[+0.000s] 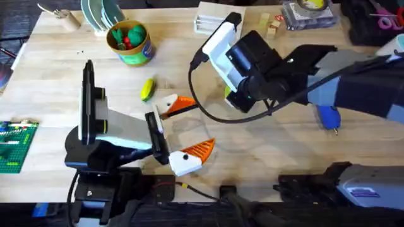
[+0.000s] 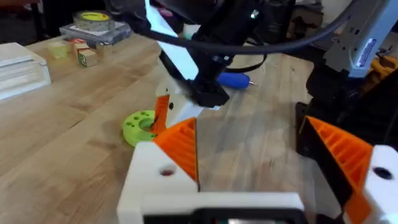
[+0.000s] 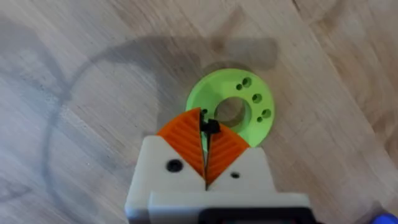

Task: Pick up the gripper from the table and insert it into the empty holder that is missing its gripper. Then pick up a screw, insert it into the mounting hole, and use the screwdriver to tighten it. Finally, clean up the table by picking up the vegetable and placing it into the bucket.

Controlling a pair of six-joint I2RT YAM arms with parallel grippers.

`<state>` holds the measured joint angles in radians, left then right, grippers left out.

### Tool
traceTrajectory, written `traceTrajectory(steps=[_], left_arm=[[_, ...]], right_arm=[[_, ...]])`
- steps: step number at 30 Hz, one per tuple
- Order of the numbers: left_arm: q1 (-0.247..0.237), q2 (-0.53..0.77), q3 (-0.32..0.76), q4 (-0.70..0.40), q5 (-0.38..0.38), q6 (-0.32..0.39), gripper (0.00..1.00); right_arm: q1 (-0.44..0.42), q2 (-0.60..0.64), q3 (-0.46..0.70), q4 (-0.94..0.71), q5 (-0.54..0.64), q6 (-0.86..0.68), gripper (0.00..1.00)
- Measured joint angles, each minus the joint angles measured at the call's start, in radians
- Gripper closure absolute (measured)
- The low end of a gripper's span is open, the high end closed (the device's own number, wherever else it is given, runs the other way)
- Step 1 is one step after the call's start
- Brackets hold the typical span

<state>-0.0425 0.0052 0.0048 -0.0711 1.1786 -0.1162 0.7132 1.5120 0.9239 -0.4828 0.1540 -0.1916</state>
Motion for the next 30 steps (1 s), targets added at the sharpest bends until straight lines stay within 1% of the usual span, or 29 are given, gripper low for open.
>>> traceTrajectory(steps=[7,8,13,19,26,30], left_arm=[[0.000,0.000,0.000,0.000,0.000,0.000,0.008],[0.000,0.000,0.000,0.000,0.000,0.000,0.008],[0.000,0.000,0.000,0.000,0.000,0.000,0.008],[0.000,0.000,0.000,0.000,0.000,0.000,0.008],[0.000,0.000,0.000,0.000,0.000,0.000,0.008],[0.000,0.000,0.000,0.000,0.000,0.000,0.008]], right_arm=[[0.000,0.000,0.070,-0.075,0.018,0.000,0.994],[0.000,0.000,0.118,-0.132,0.019,0.000,0.994],[0.000,0.000,0.229,-0.252,0.019,-0.027,0.994],[0.024,0.000,0.410,-0.373,0.023,-0.035,0.995],[0.068,0.007,0.611,-0.499,-0.075,0.023,0.995],[0.114,0.076,0.765,-0.616,-0.116,0.050,0.995]])
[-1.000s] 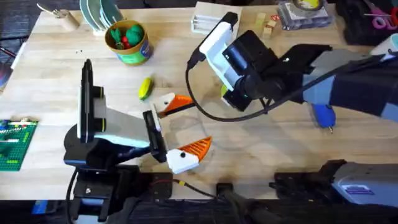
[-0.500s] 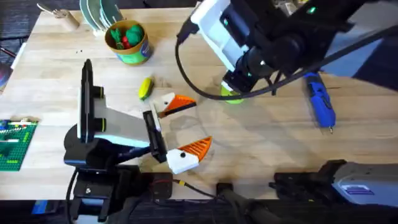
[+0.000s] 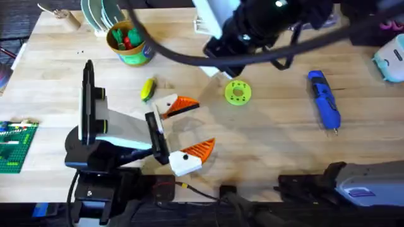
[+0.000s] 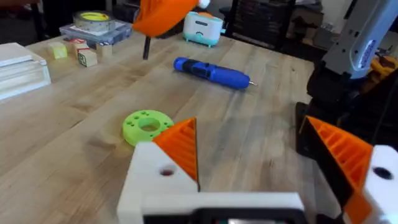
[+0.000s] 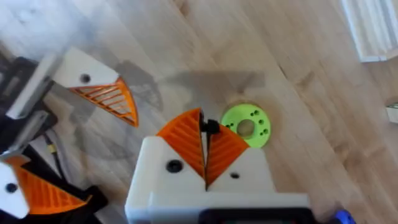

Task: Pick up the gripper from the table and insert it into the empty holder that is missing its gripper. Then pick up a screw, insert it into the mounting hole, and use the screwdriver to tighten it. Finally, clean up the table by picking up the vegetable and placing it into the bucket.

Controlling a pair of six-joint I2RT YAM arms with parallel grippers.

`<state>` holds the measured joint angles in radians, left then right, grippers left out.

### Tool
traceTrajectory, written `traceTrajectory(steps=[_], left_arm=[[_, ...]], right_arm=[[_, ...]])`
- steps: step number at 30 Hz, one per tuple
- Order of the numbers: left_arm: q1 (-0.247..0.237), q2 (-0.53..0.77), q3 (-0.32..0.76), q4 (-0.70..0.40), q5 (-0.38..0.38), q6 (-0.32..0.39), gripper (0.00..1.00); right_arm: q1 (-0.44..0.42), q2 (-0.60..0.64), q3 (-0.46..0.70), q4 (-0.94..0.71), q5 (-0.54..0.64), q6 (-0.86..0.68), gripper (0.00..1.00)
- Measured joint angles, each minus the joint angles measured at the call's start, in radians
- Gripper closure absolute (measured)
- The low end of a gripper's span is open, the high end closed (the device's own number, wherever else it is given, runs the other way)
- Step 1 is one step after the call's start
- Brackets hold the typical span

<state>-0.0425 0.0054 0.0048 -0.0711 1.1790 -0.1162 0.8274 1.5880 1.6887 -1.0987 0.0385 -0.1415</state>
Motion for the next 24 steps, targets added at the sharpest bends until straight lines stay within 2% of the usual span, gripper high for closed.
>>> traceTrajectory(steps=[4,8,17,24], left_arm=[[0.000,0.000,0.000,0.000,0.000,0.000,0.008],[0.000,0.000,0.000,0.000,0.000,0.000,0.008],[0.000,0.000,0.000,0.000,0.000,0.000,0.009],[0.000,0.000,0.000,0.000,0.000,0.000,0.008]], right_arm=[[0.065,0.115,0.158,-0.111,-0.018,0.007,0.995],[0.117,0.187,0.246,-0.140,-0.029,0.007,0.995],[0.207,0.196,0.261,-0.107,-0.033,0.003,0.995],[0.233,0.196,0.262,-0.106,-0.033,0.003,0.995]])
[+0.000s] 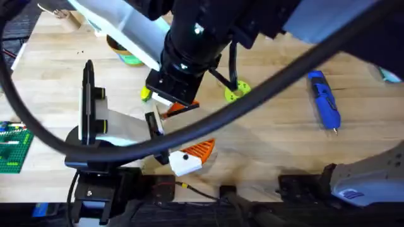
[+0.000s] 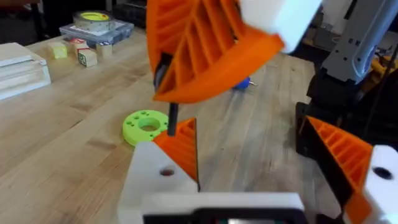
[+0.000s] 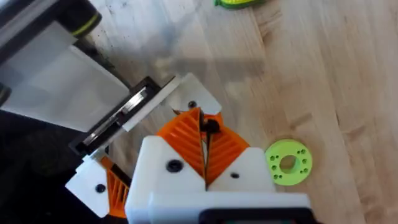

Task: Pick up the gripper from the table and insert it into the empty holder that is missing its gripper. Then pick up a screw, insert it into the mounting hole, and use the screwdriver to tighten it. Finally, clean up the table by picking up the vegetable and placing it into the bucket.

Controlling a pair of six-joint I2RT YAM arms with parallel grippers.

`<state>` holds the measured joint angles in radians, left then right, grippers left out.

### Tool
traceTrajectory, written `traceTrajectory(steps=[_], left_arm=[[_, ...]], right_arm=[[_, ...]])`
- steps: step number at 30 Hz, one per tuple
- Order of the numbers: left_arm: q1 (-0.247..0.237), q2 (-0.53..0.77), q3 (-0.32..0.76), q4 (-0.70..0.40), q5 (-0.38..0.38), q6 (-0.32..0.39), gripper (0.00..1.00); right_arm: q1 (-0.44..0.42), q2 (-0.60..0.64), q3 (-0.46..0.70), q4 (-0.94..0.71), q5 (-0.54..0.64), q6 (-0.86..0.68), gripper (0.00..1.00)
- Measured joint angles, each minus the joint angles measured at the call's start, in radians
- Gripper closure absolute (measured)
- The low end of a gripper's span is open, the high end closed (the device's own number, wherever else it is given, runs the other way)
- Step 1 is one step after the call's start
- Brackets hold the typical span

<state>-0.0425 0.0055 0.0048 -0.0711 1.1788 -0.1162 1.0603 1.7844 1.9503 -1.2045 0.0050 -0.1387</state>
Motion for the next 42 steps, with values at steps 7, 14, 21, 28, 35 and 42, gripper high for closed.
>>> traceTrajectory(steps=[7,14,21,28,35,42], left_arm=[[0.000,0.000,0.000,0.000,0.000,0.000,0.008],[0.000,0.000,0.000,0.000,0.000,0.000,0.008],[0.000,0.000,0.000,0.000,0.000,0.000,0.008],[0.000,0.000,0.000,0.000,0.000,0.000,0.008],[0.000,0.000,0.000,0.000,0.000,0.000,0.008],[0.000,0.000,0.000,-0.009,0.000,-0.002,0.008]], right_arm=[[0.000,0.000,0.000,0.001,0.000,0.000,0.995],[0.000,0.015,0.002,0.001,0.000,0.000,0.995],[0.000,0.049,0.002,0.001,-0.002,0.000,0.995],[0.000,0.056,0.003,0.004,-0.036,0.000,0.995],[0.000,0.056,0.003,0.004,-0.046,-0.001,0.995],[0.000,0.076,0.008,0.004,-0.048,-0.013,0.995]])
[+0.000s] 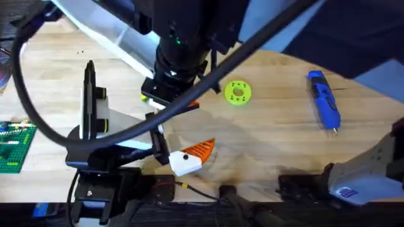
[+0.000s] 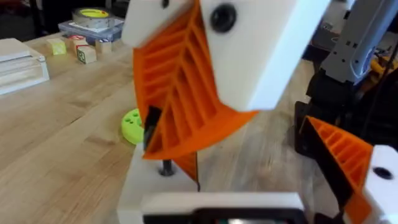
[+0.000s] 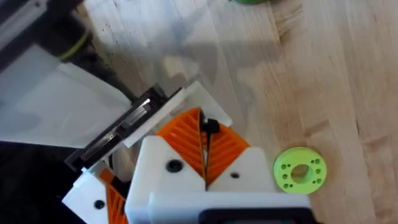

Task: Pick up the gripper from the table and insert it into the empty holder that is missing its gripper. Then pick up a screw, insert it into the mounting hole, and use the screwdriver to tighten it. Finally, clean up the table by picking up the vegetable and placing it into the bucket.

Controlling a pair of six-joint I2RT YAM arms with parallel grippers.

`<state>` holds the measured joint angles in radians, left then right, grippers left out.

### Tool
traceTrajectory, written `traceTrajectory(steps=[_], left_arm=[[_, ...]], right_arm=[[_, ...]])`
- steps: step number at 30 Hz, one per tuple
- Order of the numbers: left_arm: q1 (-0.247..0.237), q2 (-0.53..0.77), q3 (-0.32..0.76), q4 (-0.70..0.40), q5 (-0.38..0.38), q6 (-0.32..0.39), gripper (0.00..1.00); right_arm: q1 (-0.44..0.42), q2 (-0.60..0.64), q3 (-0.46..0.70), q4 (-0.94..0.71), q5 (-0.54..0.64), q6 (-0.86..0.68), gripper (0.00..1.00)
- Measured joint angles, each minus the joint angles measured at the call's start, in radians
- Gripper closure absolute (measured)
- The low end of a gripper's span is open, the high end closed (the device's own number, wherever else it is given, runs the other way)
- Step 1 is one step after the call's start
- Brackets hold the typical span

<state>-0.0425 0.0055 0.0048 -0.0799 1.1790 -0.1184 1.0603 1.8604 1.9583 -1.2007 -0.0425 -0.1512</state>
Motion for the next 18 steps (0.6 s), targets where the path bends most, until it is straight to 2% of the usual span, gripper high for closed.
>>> traceTrajectory(steps=[18], left_arm=[[0.000,0.000,0.000,0.003,0.004,-0.002,0.008]], right_arm=[[0.005,0.007,0.005,-0.018,0.031,-0.007,0.995]])
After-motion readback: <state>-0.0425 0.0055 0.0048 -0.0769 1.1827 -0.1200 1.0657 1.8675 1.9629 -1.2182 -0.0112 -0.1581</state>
